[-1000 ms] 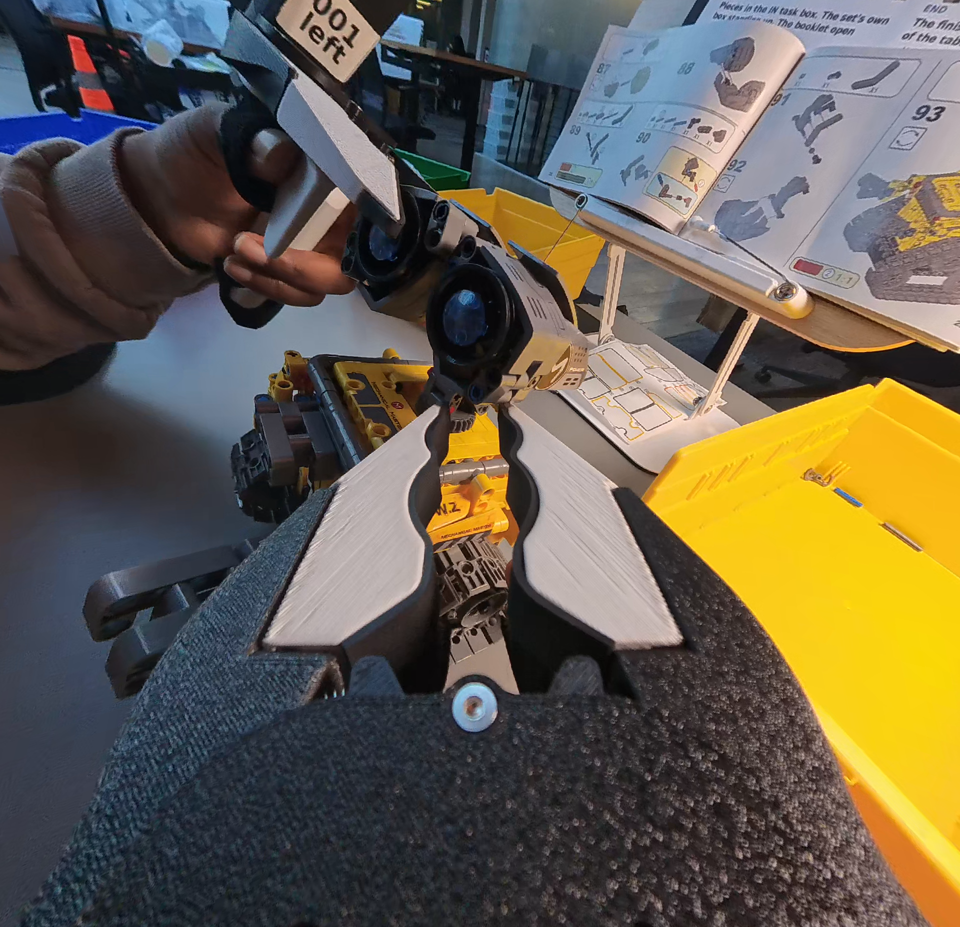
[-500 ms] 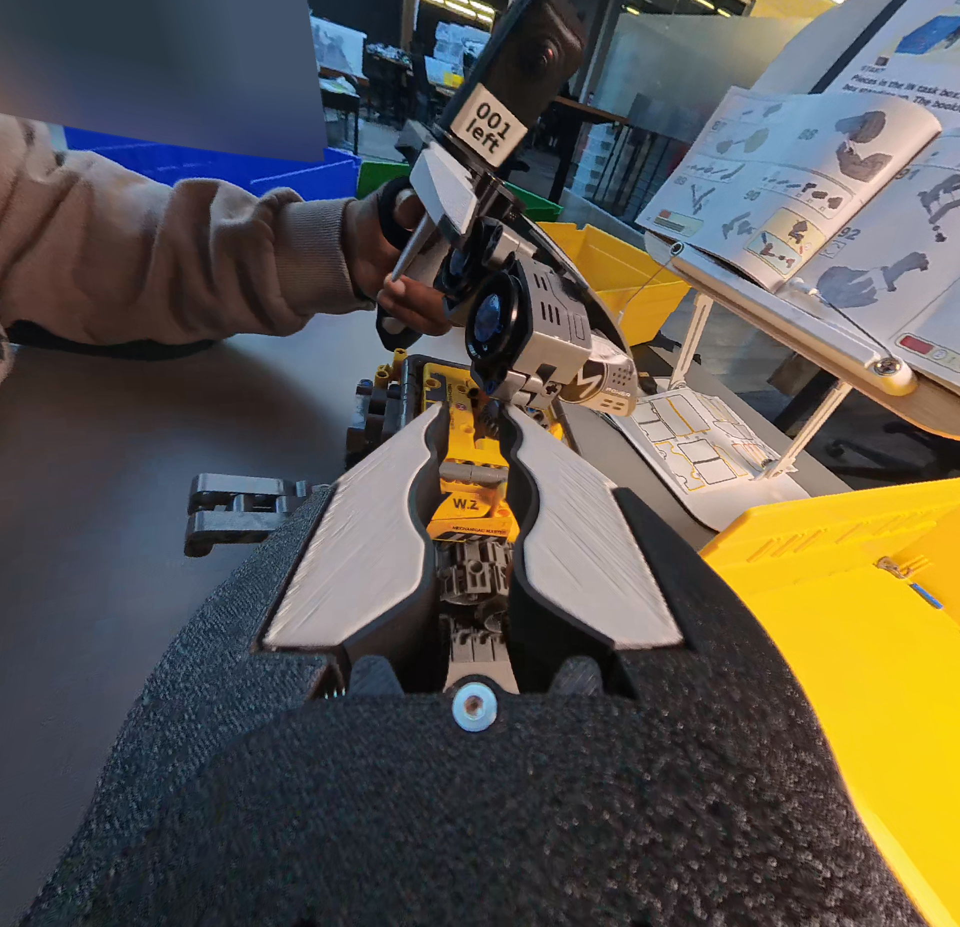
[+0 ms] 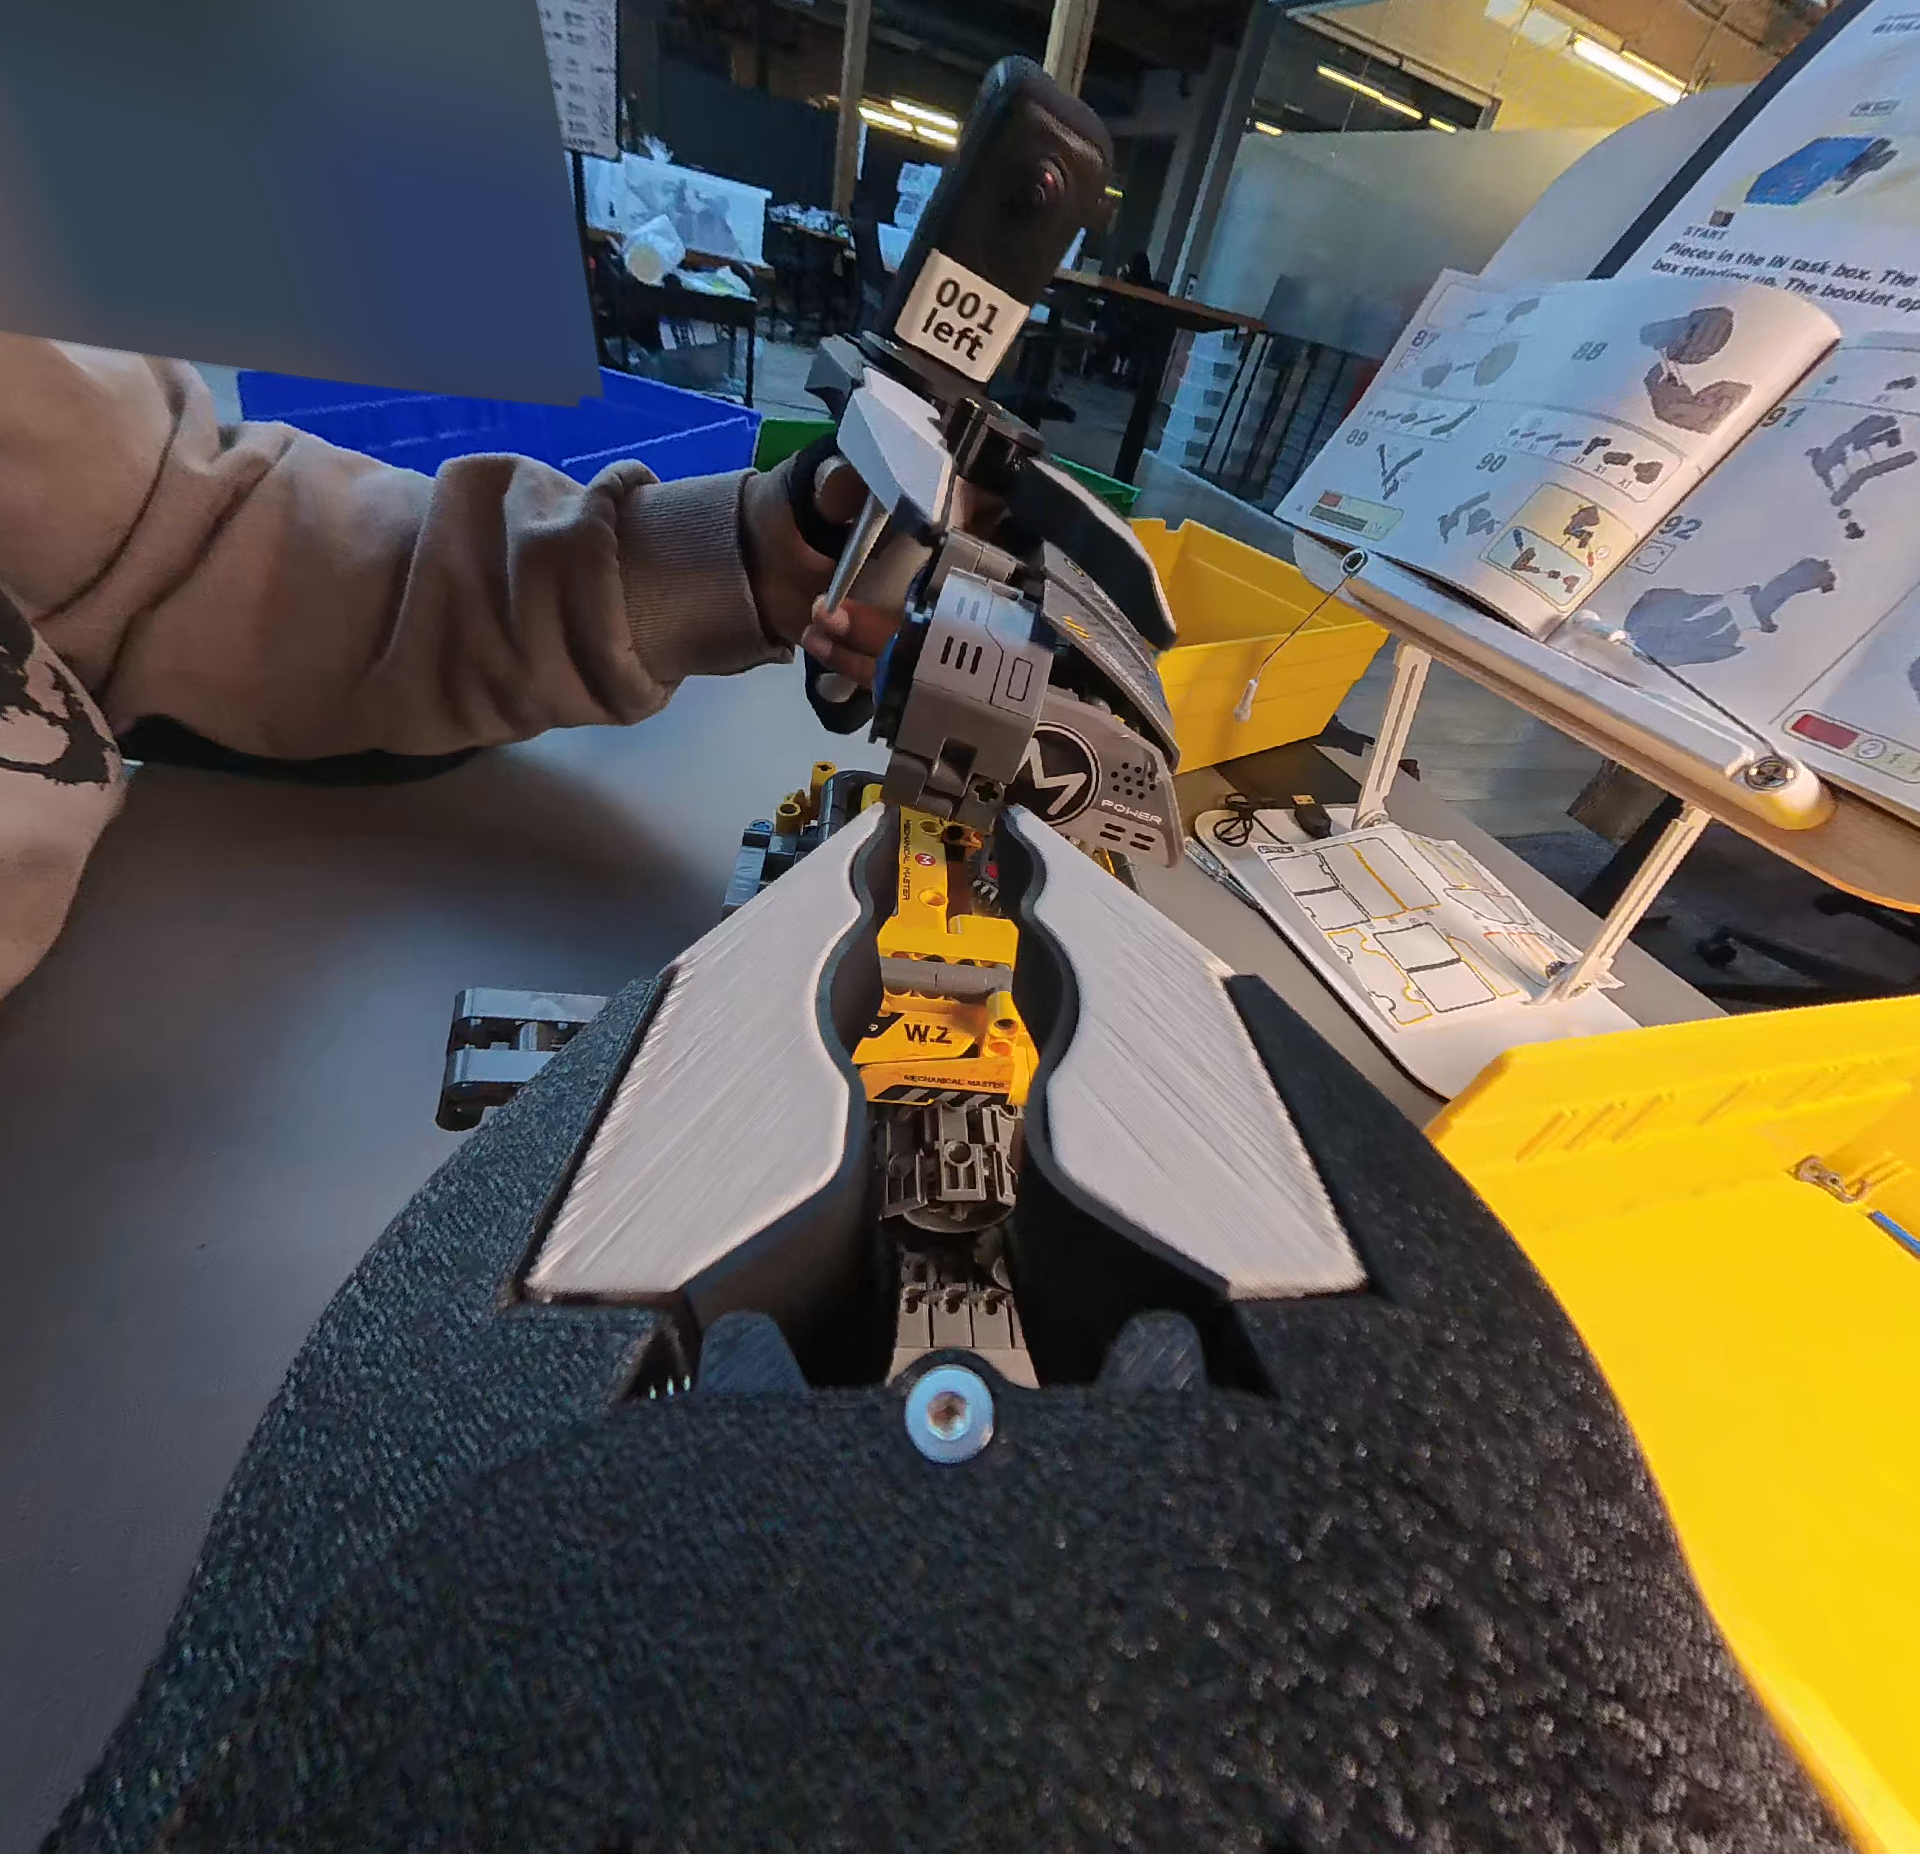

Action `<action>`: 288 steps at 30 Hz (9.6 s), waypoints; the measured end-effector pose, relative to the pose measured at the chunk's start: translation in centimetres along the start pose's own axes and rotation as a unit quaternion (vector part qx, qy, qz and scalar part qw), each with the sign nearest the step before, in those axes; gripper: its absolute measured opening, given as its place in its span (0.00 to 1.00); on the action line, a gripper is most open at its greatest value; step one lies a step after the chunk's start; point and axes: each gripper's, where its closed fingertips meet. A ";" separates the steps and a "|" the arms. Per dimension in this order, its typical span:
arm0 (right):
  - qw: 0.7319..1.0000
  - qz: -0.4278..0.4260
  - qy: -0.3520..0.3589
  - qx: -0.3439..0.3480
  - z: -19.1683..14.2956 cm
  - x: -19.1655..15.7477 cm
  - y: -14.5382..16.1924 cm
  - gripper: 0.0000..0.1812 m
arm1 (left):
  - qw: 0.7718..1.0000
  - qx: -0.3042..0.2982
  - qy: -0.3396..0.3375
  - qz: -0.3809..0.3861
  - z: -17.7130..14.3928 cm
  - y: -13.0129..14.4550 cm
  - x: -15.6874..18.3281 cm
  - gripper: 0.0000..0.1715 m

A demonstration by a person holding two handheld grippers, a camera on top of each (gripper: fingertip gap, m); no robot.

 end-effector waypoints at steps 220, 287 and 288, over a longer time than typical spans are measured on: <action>0.975 -0.202 -0.098 0.004 5.0 -11.0 -4.2 0.03 | 0.987 -0.023 0.071 0.140 -3.9 5.4 13.5 0.02; 0.992 0.057 0.086 0.072 -4.5 1.1 -0.3 0.02 | 0.808 -0.282 -0.176 0.486 0.8 4.9 1.3 0.44; 0.992 0.056 0.087 0.072 -4.5 1.1 -0.3 0.01 | 0.829 -0.281 -0.157 0.457 0.9 4.6 1.7 0.43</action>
Point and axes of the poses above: each gripper's, where its closed fingertips meet, z out along the fingers, y out of its underside, x = y × z across the jaws, and after that the axes turned 12 degrees about -y, right-handed
